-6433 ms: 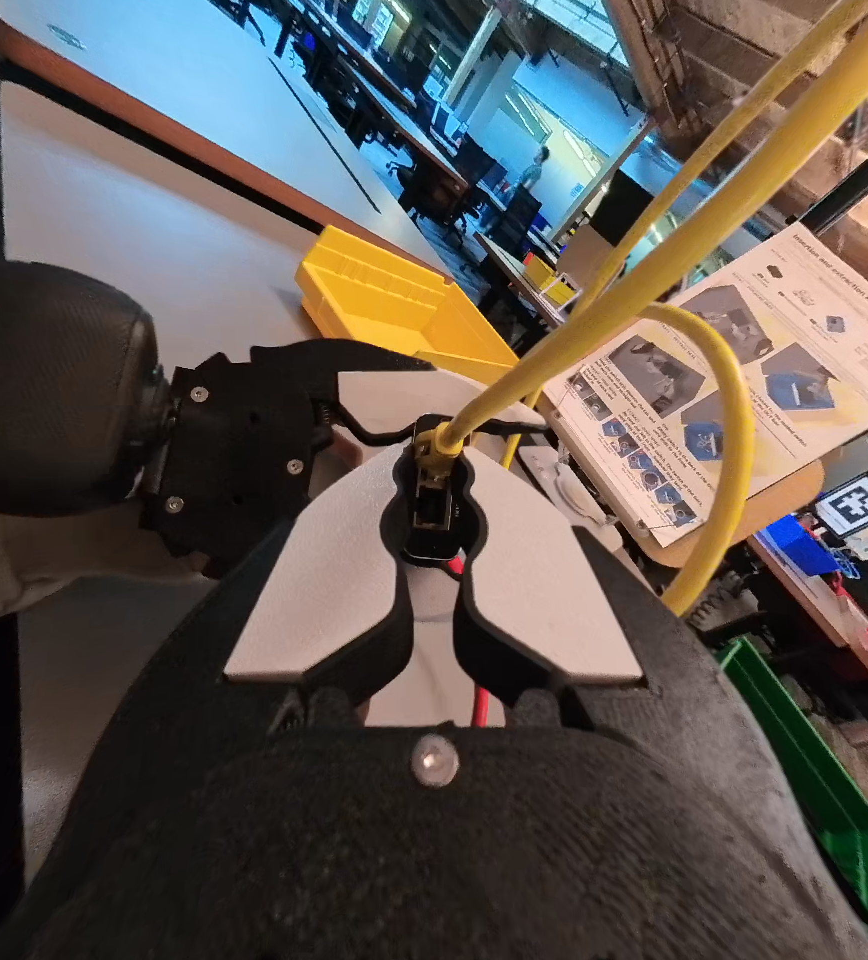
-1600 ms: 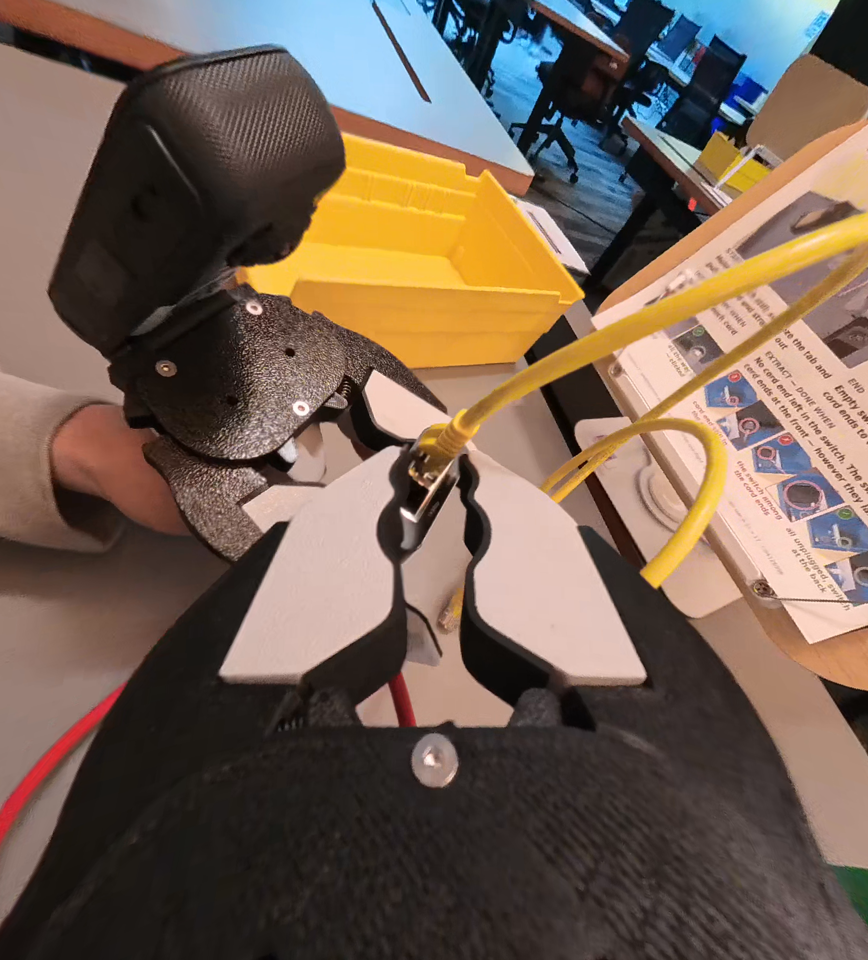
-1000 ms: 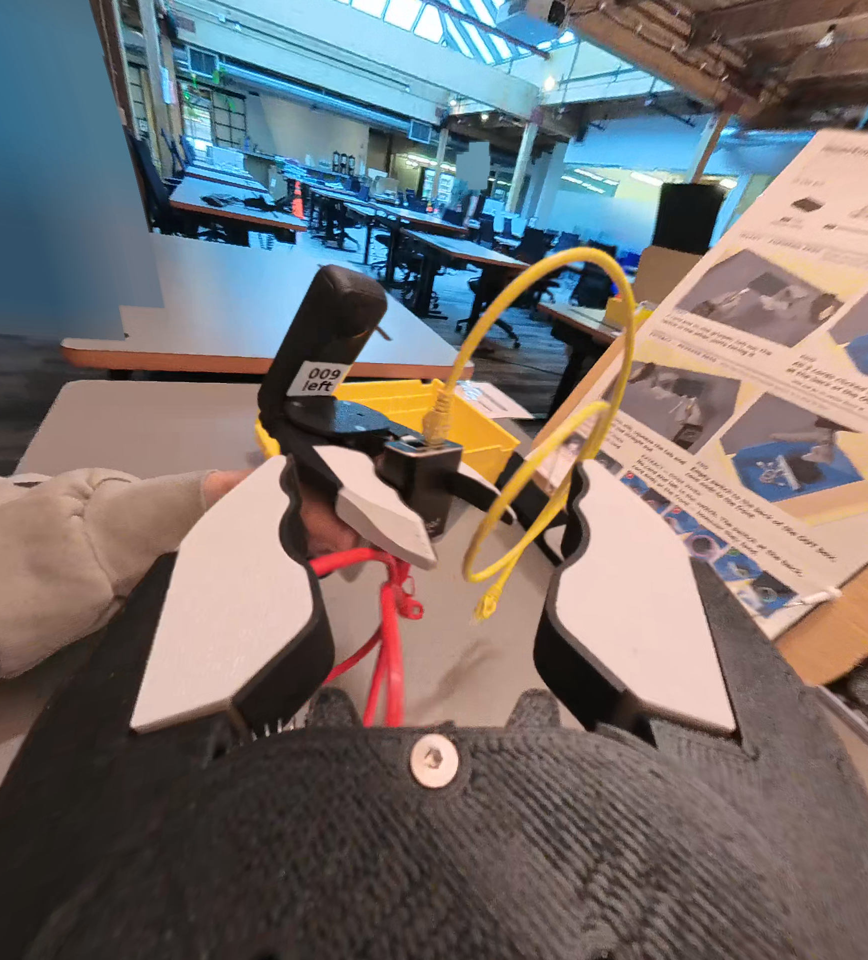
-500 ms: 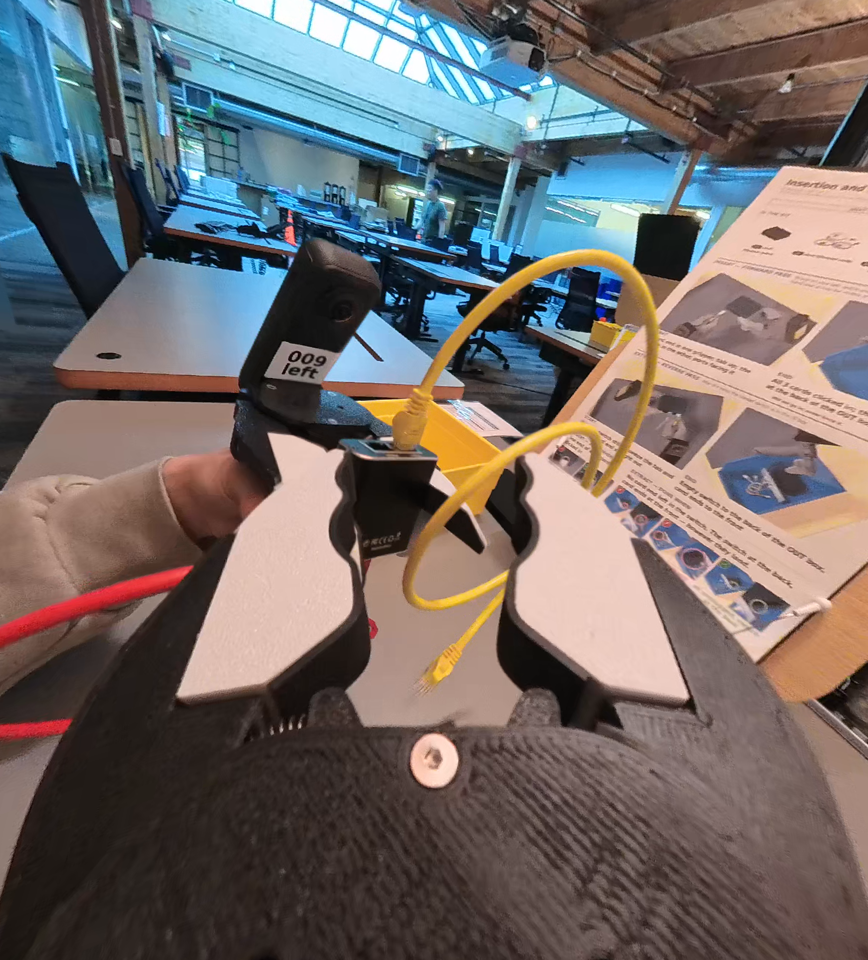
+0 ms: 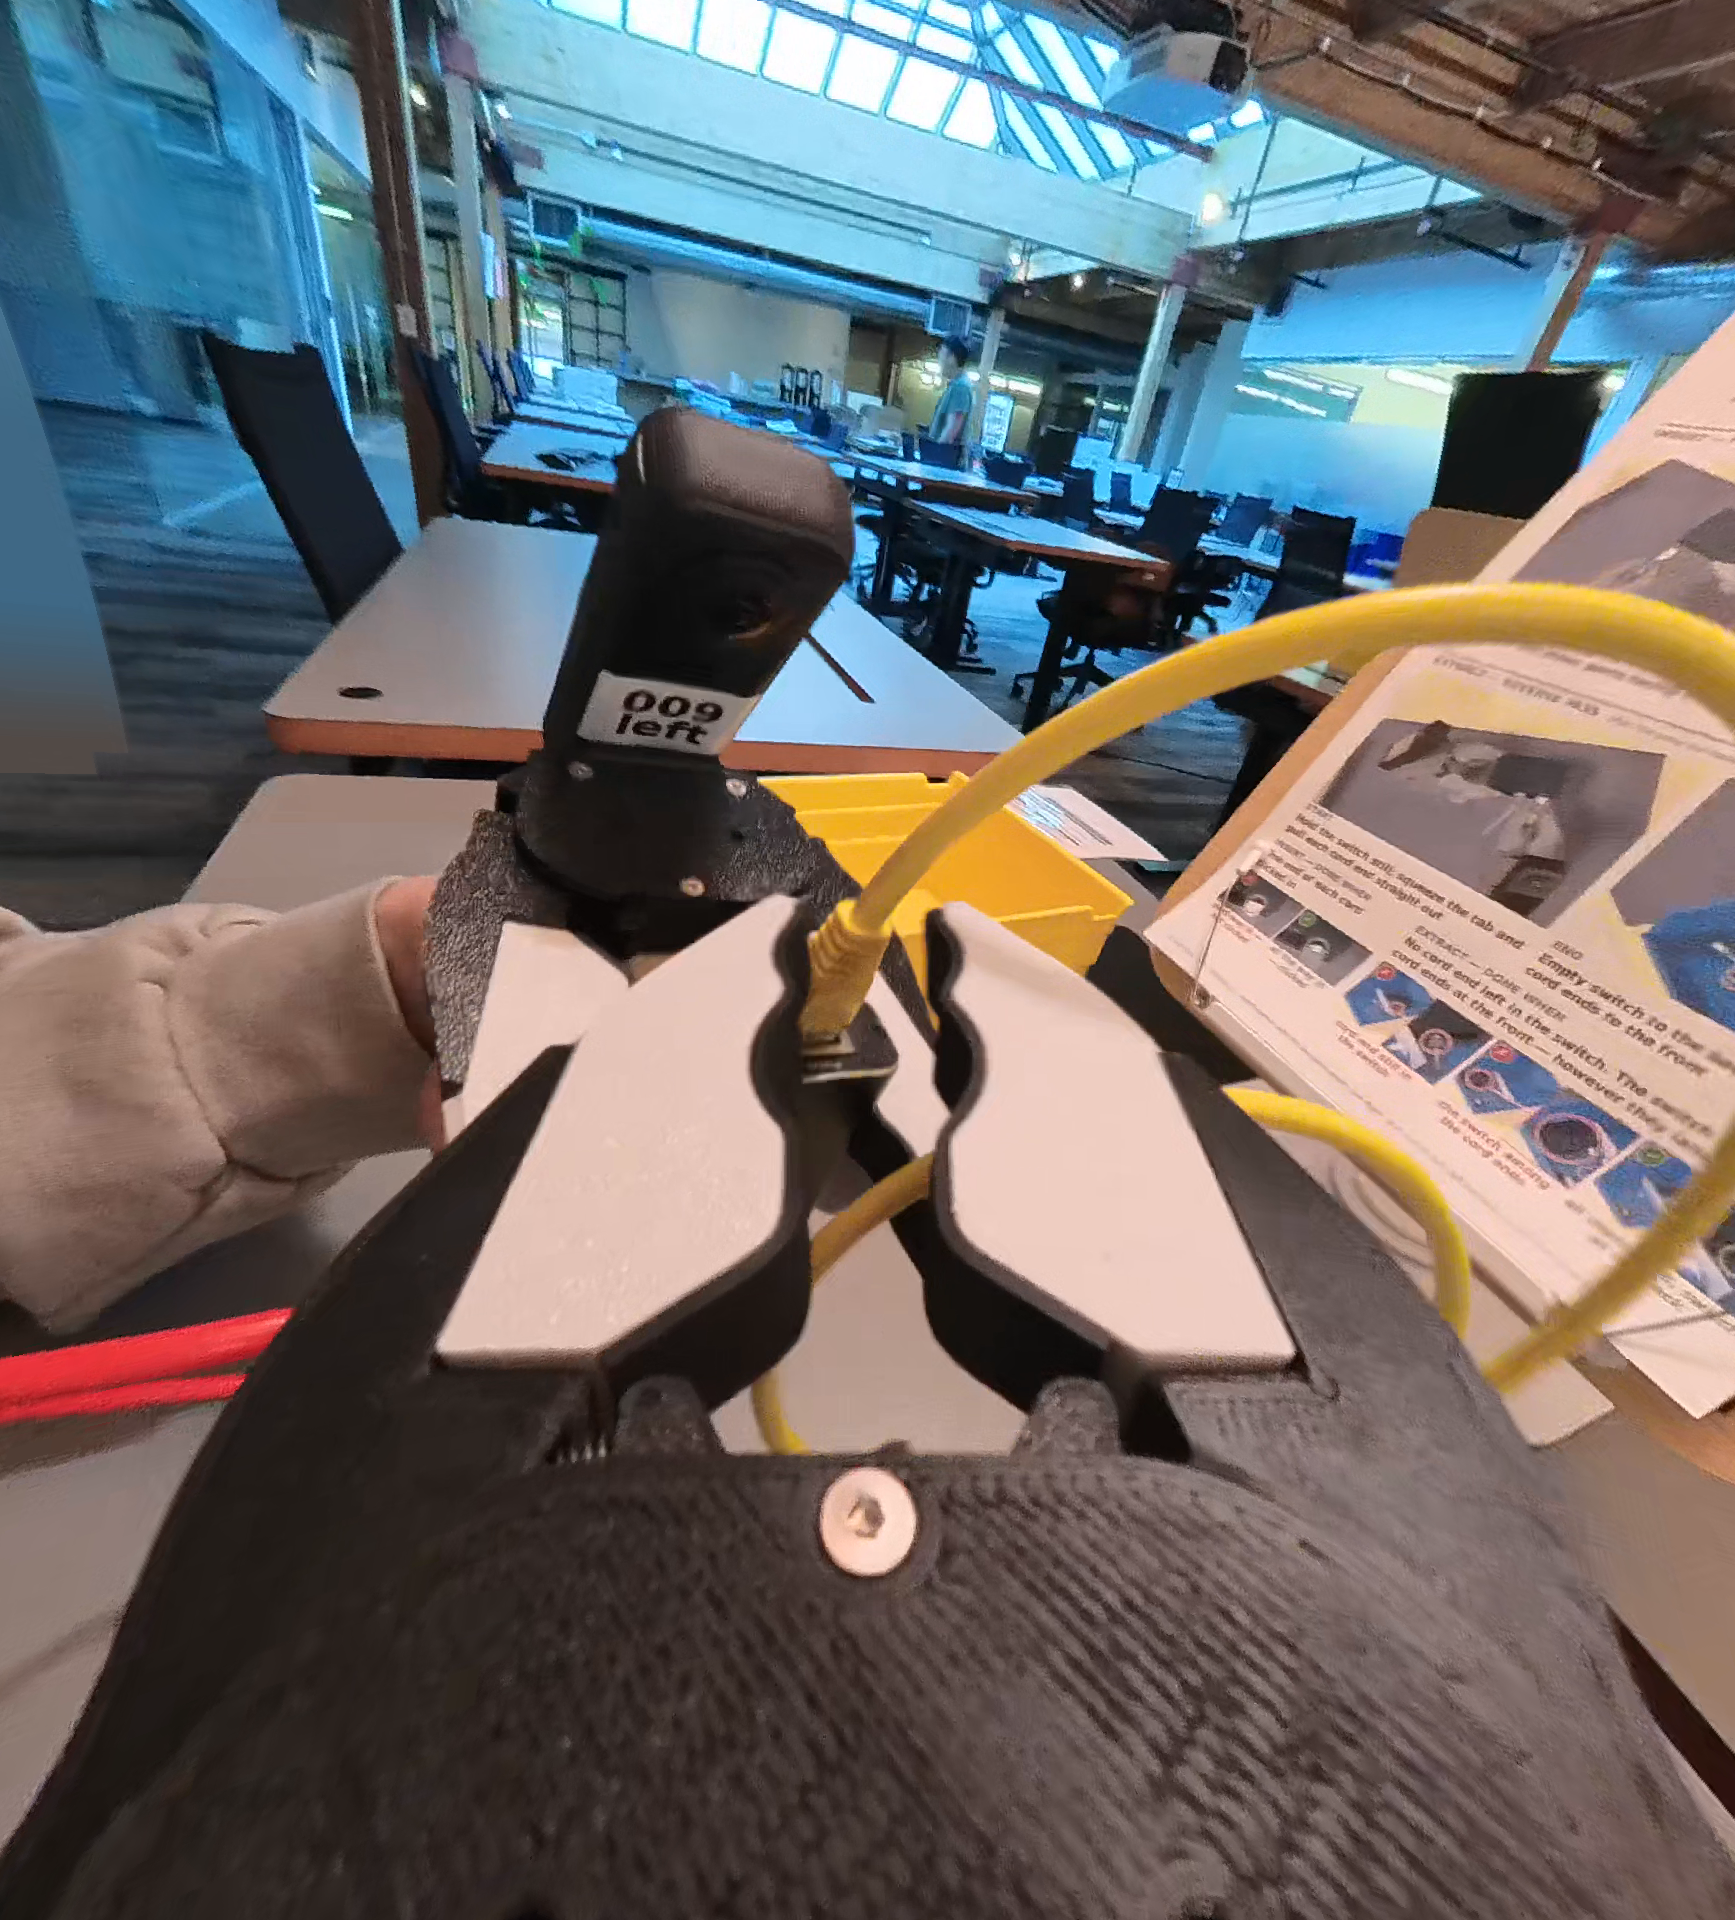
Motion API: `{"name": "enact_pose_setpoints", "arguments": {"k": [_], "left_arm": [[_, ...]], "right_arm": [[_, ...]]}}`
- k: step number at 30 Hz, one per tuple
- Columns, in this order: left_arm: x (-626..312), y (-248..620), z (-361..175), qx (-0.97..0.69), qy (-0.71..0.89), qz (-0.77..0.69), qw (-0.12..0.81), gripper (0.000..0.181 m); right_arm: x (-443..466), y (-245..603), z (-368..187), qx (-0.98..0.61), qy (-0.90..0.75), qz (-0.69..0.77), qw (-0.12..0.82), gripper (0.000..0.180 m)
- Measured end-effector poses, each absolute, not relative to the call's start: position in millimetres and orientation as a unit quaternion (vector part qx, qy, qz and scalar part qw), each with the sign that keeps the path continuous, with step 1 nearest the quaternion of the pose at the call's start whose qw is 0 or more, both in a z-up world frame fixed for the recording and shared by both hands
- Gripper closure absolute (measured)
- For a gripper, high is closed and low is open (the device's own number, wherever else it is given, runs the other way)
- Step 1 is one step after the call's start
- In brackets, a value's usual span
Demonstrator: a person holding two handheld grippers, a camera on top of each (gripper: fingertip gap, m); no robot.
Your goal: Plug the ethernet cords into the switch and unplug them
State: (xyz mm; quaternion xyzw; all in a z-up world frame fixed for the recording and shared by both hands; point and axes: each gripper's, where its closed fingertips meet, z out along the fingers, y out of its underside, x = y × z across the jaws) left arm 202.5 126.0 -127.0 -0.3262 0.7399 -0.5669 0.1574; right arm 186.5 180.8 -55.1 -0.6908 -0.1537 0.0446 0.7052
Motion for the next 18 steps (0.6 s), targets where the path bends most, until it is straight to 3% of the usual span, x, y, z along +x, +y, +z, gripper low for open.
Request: {"name": "enact_pose_setpoints", "arguments": {"k": [11, 18], "left_arm": [[195.5, 120.9, -120.6, -0.312, 0.727, -0.600, 0.120, 0.105], [204.0, 130.2, -136.2, -0.330, 0.749, -0.552, 0.156, 0.105]], "right_arm": [[184.3, 178.6, -46.7, -0.691, -0.155, 0.045, 0.705, 0.169], [186.2, 182.9, -59.5, -0.720, -0.157, 0.029, 0.675, 0.169]]}}
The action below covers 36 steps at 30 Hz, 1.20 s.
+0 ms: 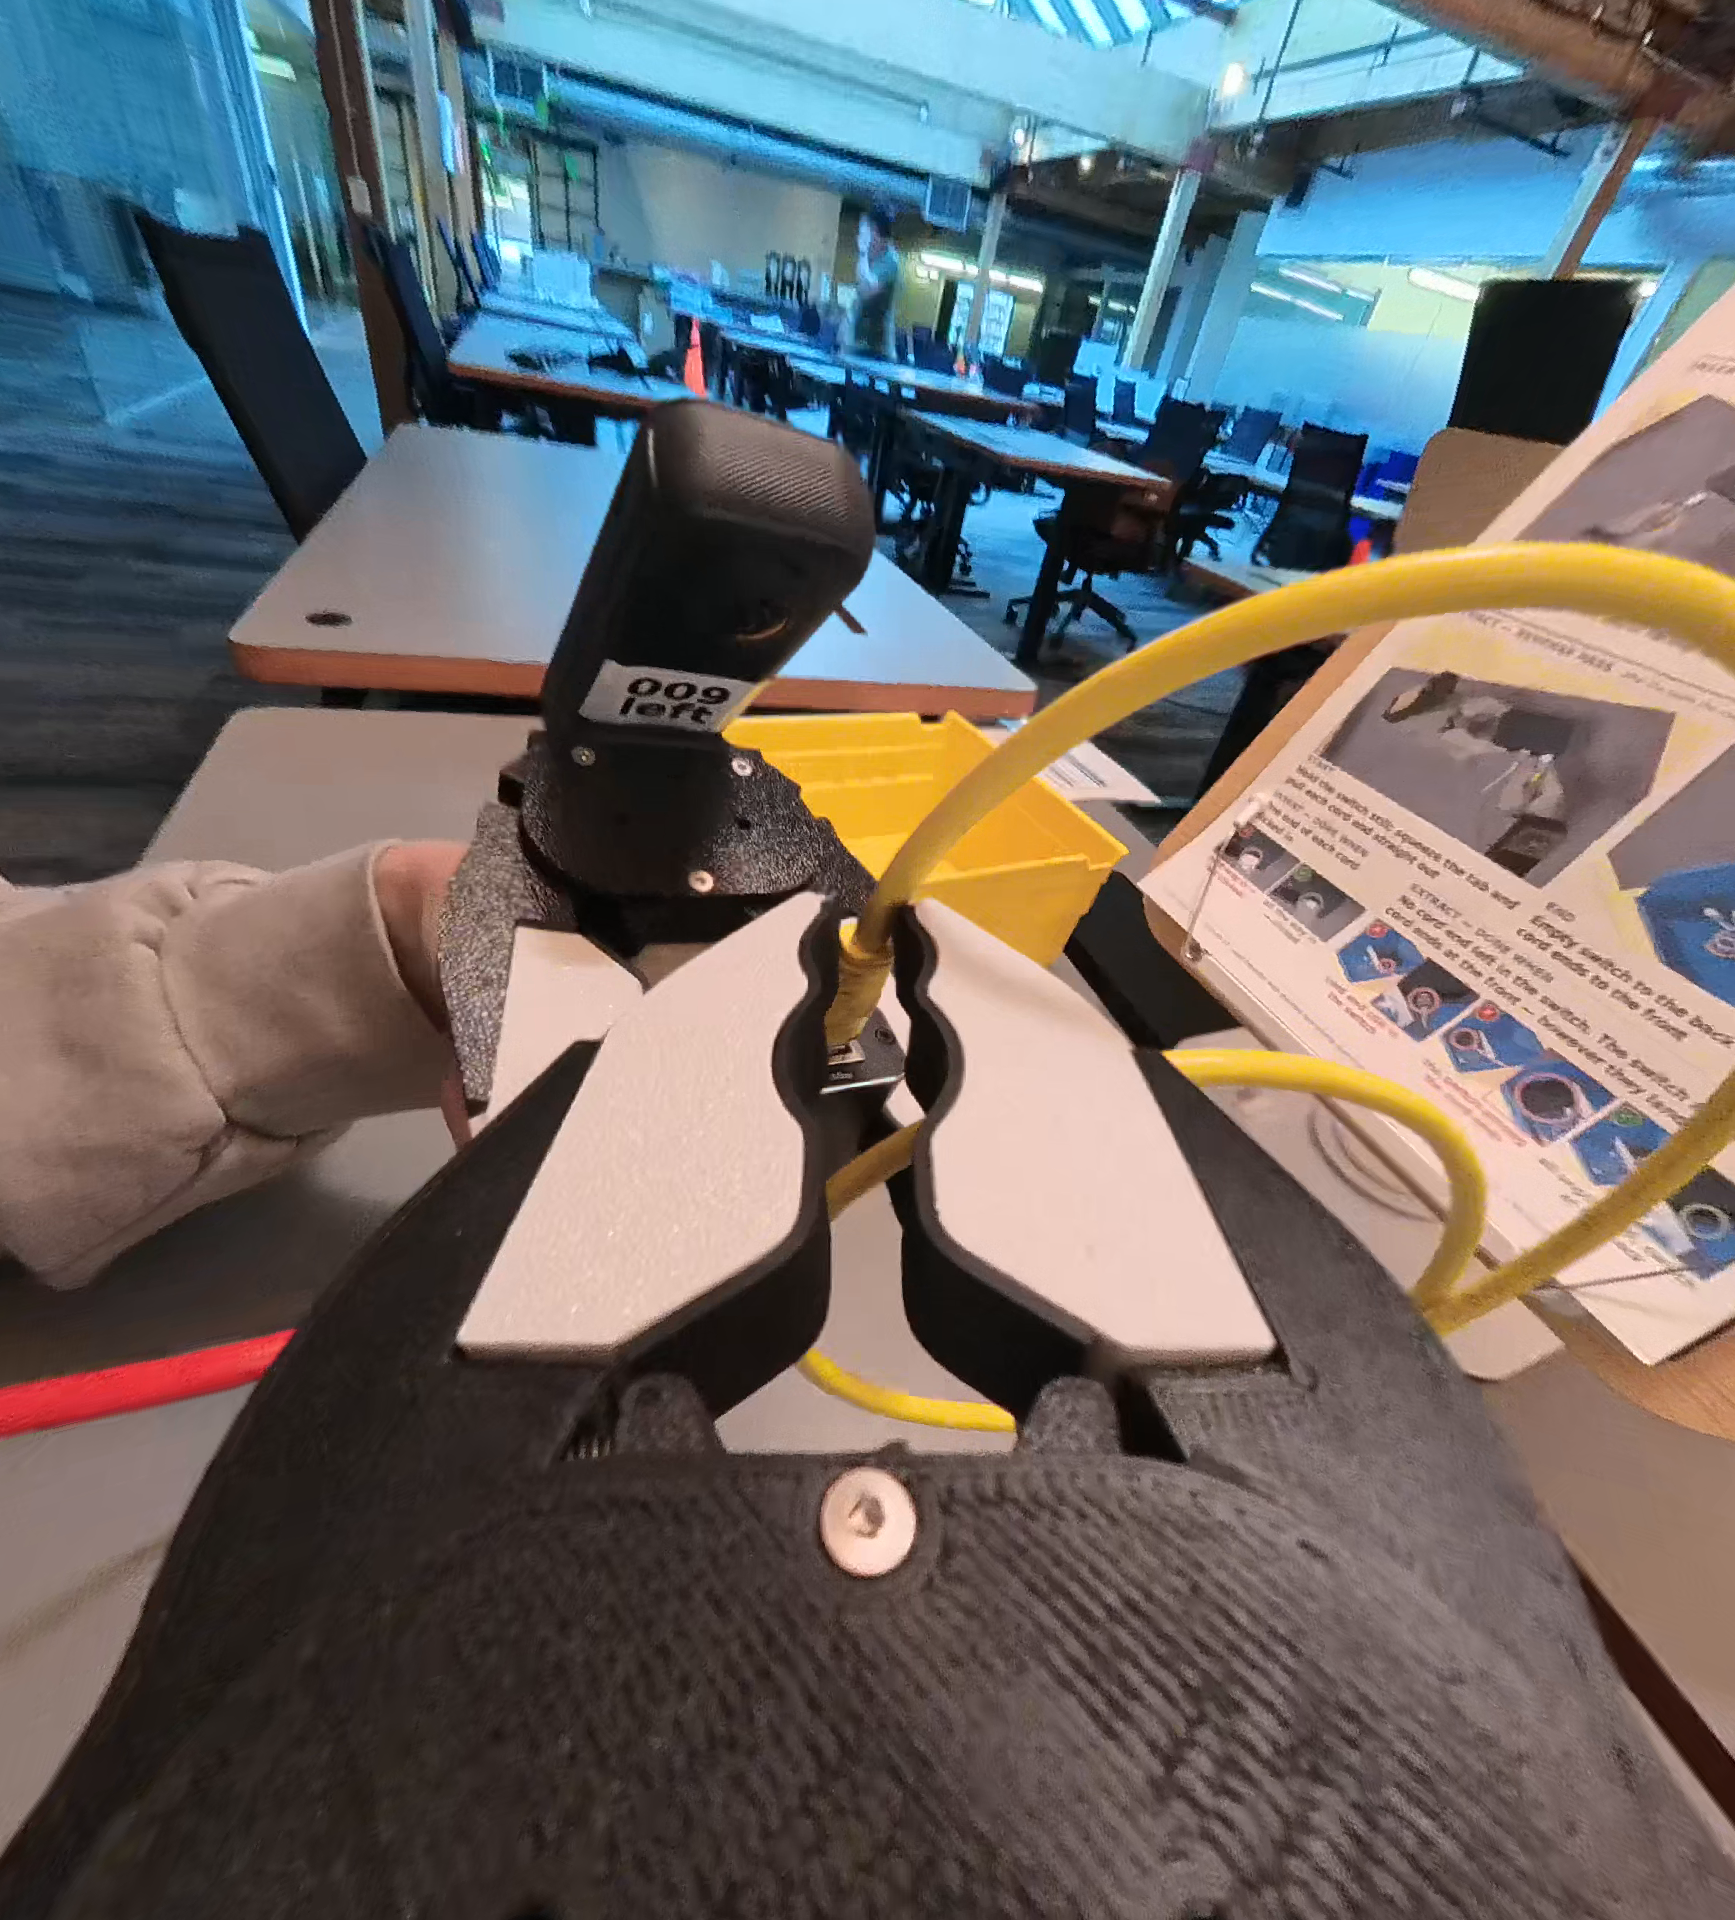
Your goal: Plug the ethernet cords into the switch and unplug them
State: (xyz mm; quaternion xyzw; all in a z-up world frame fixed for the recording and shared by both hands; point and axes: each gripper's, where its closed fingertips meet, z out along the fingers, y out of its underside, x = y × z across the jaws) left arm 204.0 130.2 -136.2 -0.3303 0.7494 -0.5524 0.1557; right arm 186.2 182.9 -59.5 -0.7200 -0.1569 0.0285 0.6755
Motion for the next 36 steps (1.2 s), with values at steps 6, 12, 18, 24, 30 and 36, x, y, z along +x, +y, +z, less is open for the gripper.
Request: {"name": "enact_pose_setpoints", "arguments": {"k": [6, 12, 18, 24, 30, 36], "left_arm": [[206.4, 127.2, -135.4, -0.329, 0.743, -0.563, 0.152, 0.105], [200.6, 121.5, -129.4, -0.310, 0.739, -0.582, 0.136, 0.105], [202.0, 122.1, -115.8, -0.310, 0.722, -0.596, 0.162, 0.105], [224.0, 170.3, -109.4, -0.414, 0.664, -0.566, 0.261, 0.106], [221.6, 158.4, -102.0, -0.395, 0.661, -0.586, 0.253, 0.106], [216.8, 149.0, -100.2, -0.376, 0.665, -0.605, 0.225, 0.106]], "right_arm": [[187.1, 182.3, -60.7, -0.718, -0.142, 0.062, 0.678, 0.169], [182.5, 179.8, -56.1, -0.709, -0.143, 0.084, 0.686, 0.169], [183.9, 173.0, -42.9, -0.685, -0.137, 0.083, 0.711, 0.168], [213.7, 165.9, -31.5, -0.686, -0.057, -0.011, 0.725, 0.144], [201.9, 178.4, -46.9, -0.727, -0.057, 0.001, 0.684, 0.108], [190.7, 166.9, -32.9, -0.695, -0.105, 0.020, 0.711, 0.131]]}}
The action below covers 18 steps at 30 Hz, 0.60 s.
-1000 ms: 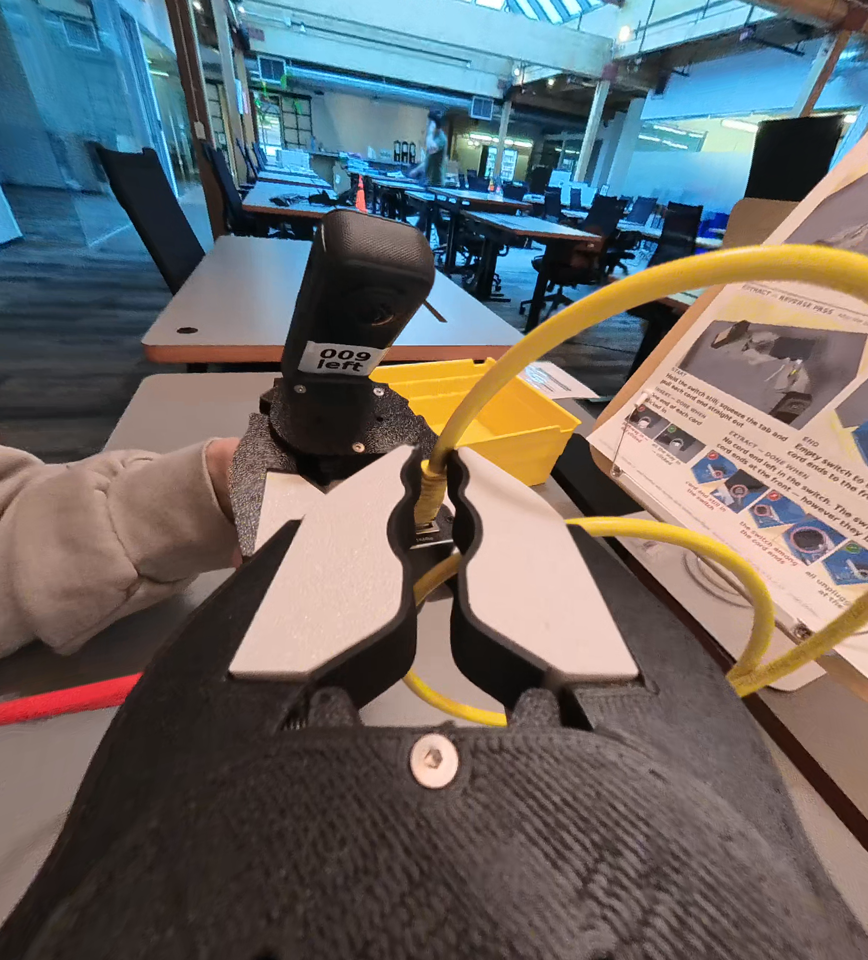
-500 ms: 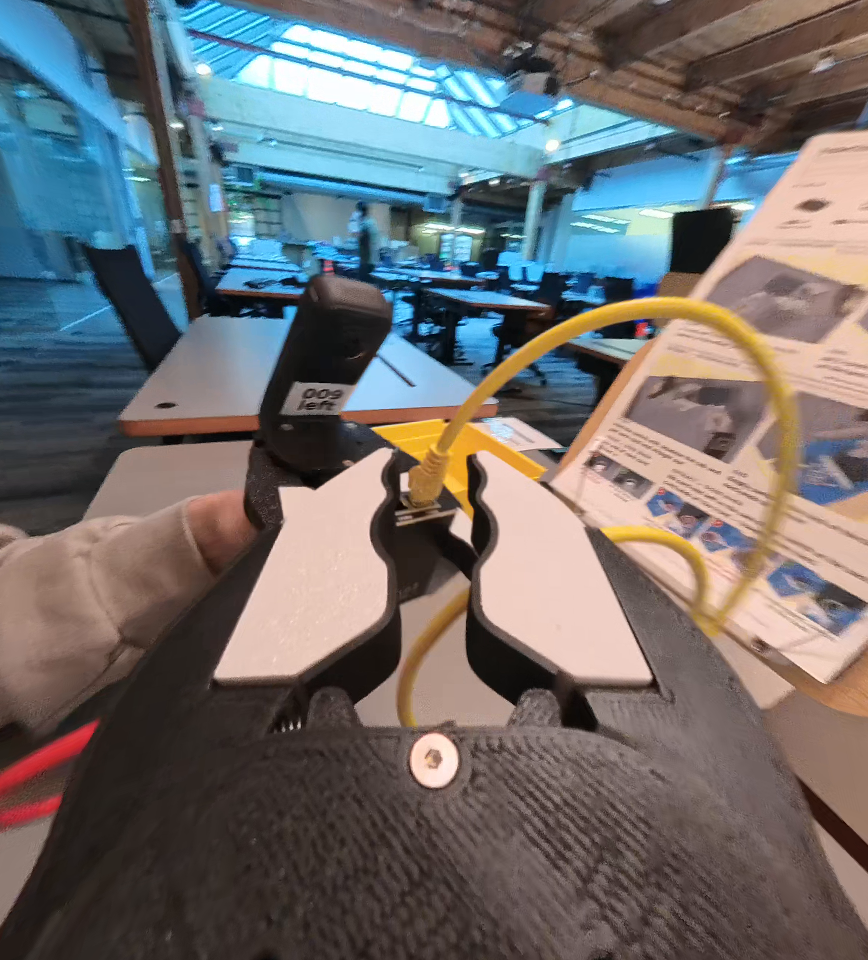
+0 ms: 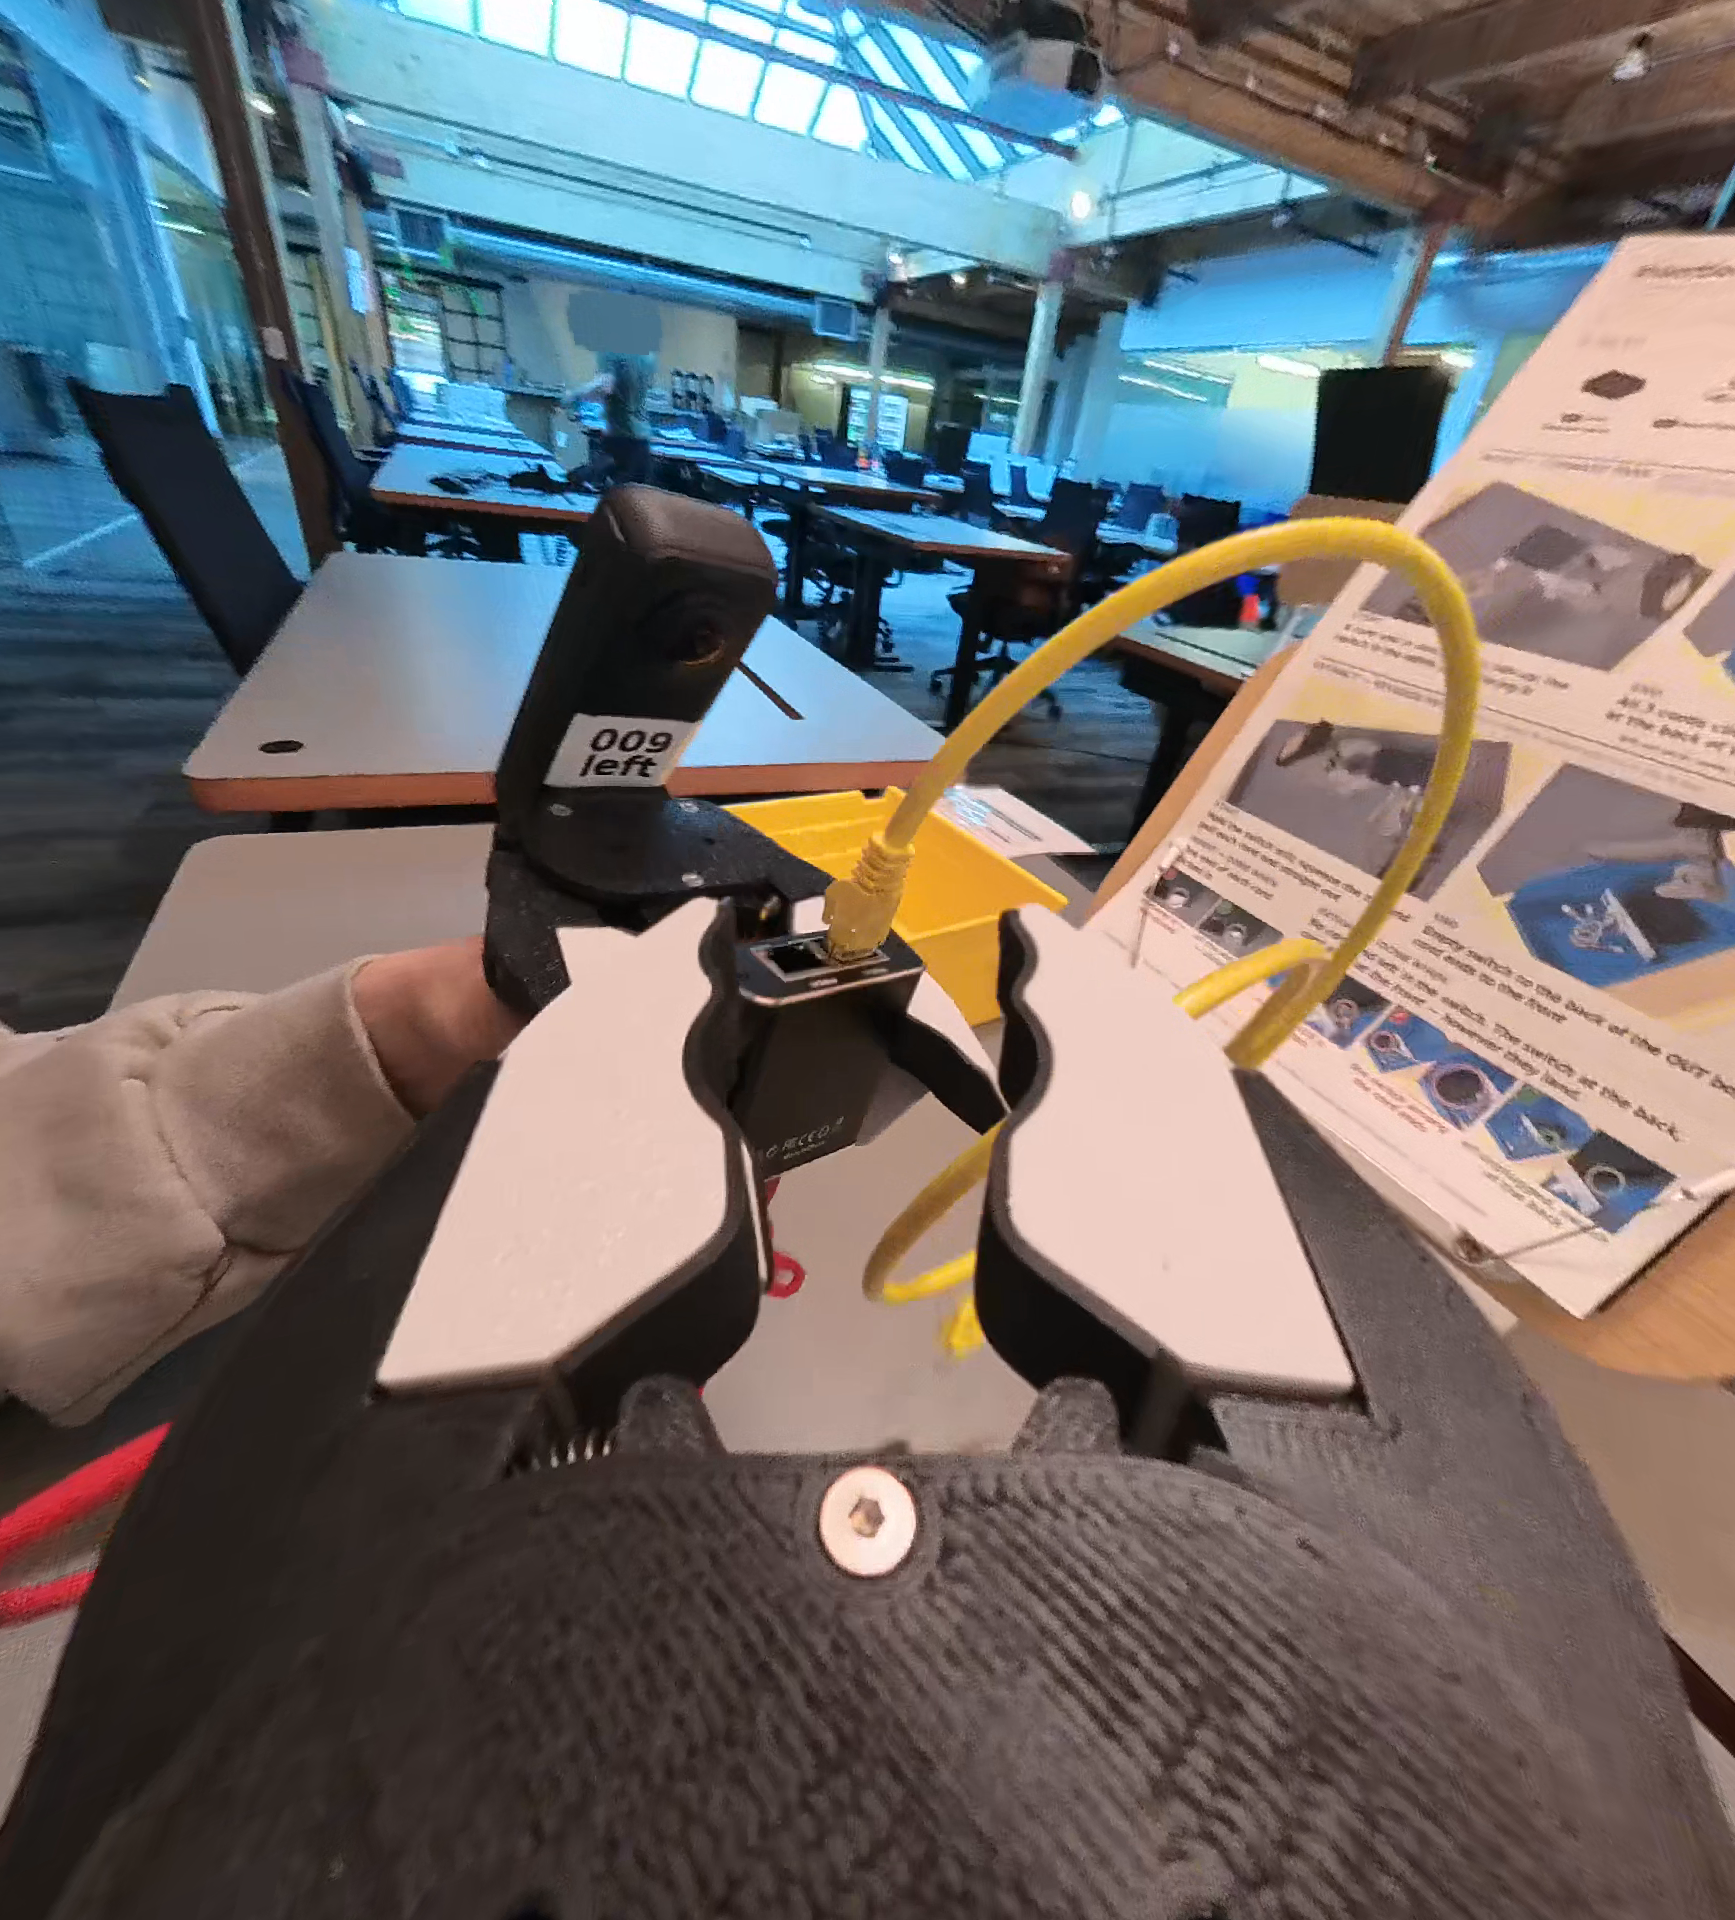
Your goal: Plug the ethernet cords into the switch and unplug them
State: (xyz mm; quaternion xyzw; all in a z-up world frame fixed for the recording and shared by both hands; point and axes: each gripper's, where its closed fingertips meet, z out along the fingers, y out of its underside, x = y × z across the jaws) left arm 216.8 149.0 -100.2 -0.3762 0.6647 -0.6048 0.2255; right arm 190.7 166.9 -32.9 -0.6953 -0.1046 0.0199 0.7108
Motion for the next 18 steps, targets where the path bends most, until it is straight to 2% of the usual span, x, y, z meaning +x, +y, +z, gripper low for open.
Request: {"name": "enact_pose_setpoints", "arguments": {"k": [4, 9, 10, 12, 14, 18], "left_arm": [[214.2, 144.4, -100.6, -0.363, 0.675, -0.602, 0.223, 0.106], [220.3, 147.5, -123.4, -0.366, 0.739, -0.486, 0.290, 0.106], [220.7, 147.0, -127.4, -0.363, 0.751, -0.461, 0.301, 0.106], [223.1, 150.5, -134.2, -0.370, 0.765, -0.417, 0.322, 0.105], [226.2, 157.5, -134.1, -0.372, 0.763, -0.396, 0.351, 0.106], [218.6, 146.7, -115.3, -0.345, 0.739, -0.473, 0.335, 0.101]], "right_arm": [[189.4, 164.6, -33.8, -0.692, -0.104, 0.064, 0.711, 0.131], [187.9, 176.8, -48.7, -0.708, -0.099, 0.076, 0.695, 0.130], [189.3, 180.6, -54.5, -0.716, -0.098, 0.072, 0.687, 0.133], [186.6, 183.7, -61.2, -0.722, -0.116, 0.071, 0.678, 0.158], [192.8, 185.5, -62.4, -0.730, -0.108, 0.065, 0.672, 0.166], [192.9, 178.2, -54.2, -0.713, -0.095, 0.136, 0.681, 0.167]]}}
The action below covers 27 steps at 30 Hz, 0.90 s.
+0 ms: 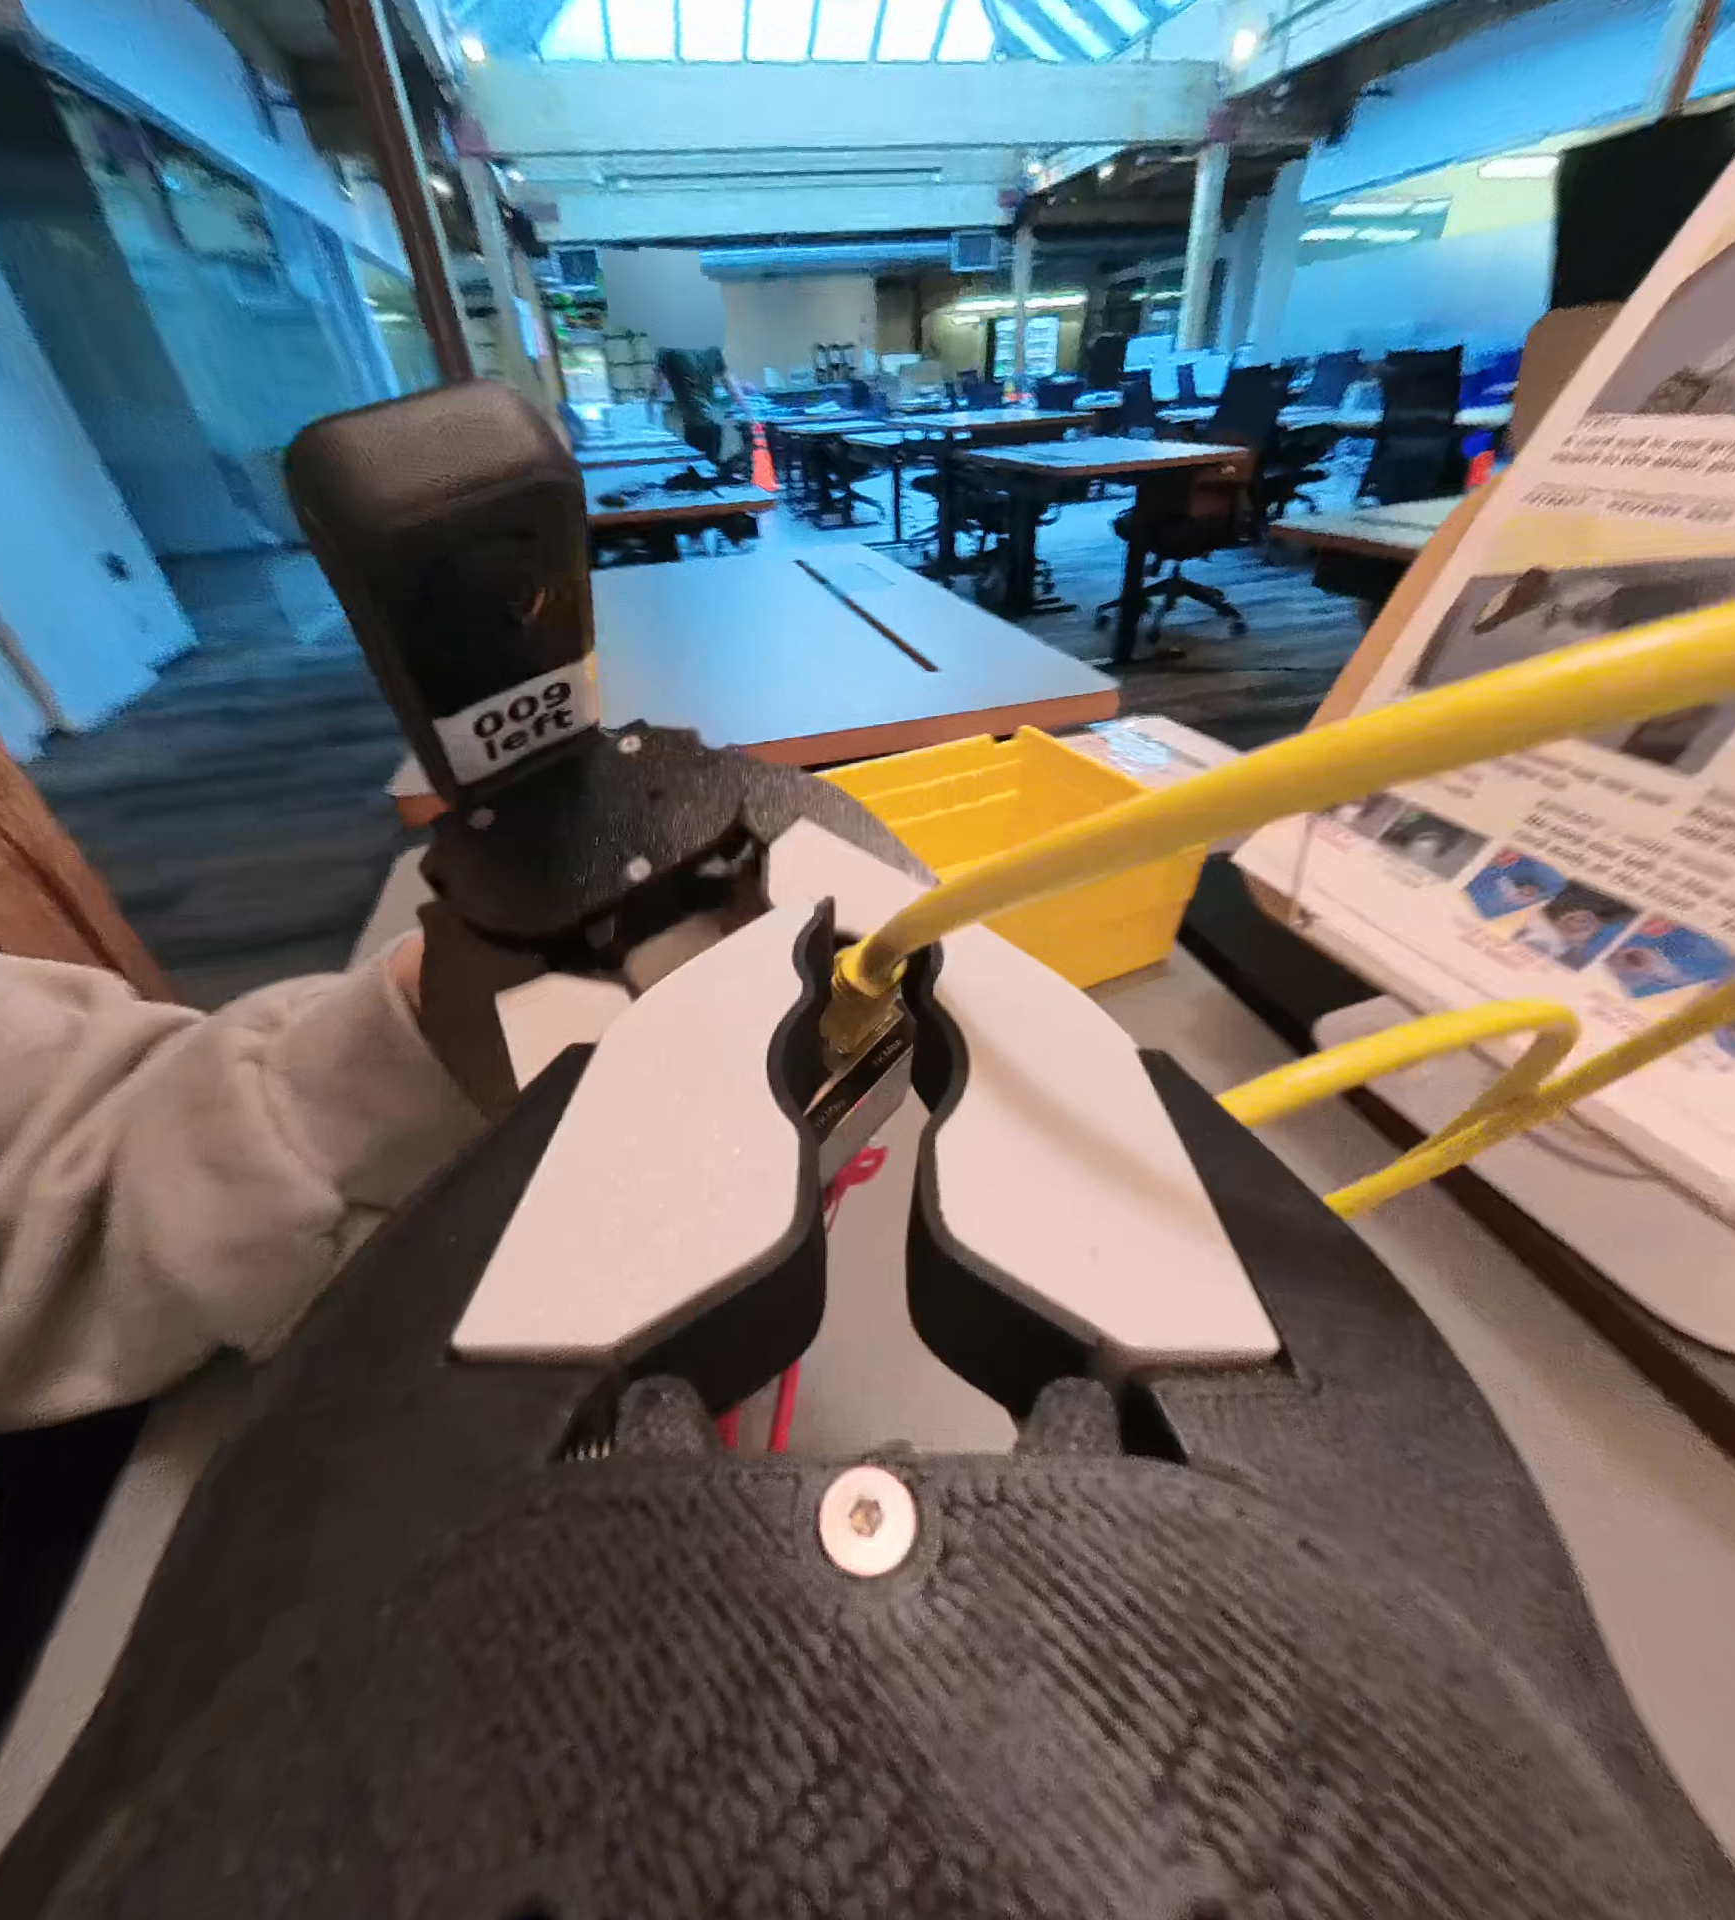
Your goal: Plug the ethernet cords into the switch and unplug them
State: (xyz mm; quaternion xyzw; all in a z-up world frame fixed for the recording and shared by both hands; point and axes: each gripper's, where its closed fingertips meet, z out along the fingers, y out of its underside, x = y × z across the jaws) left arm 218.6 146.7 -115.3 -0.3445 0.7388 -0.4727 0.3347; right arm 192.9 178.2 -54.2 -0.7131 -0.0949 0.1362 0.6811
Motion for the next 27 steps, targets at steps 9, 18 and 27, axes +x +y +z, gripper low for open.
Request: {"name": "enact_pose_setpoints", "arguments": {"k": [9, 18, 27], "left_arm": [[148.3, 135.2, -102.1, -0.269, 0.756, -0.588, 0.103, 0.124], [149.2, 114.3, -113.2, -0.319, 0.765, -0.557, 0.045, 0.156], [176.1, 175.4, -64.4, -0.506, 0.448, -0.700, 0.233, 0.156]], "right_arm": [[152.4, 132.0, -42.4, -0.652, -0.226, 0.325, 0.647, 0.168], [162.6, 129.3, -54.5, -0.714, -0.205, 0.227, 0.629, 0.140], [180.5, 92.3, -37.8, -0.756, -0.034, -0.048, 0.652, 0.139]]}}
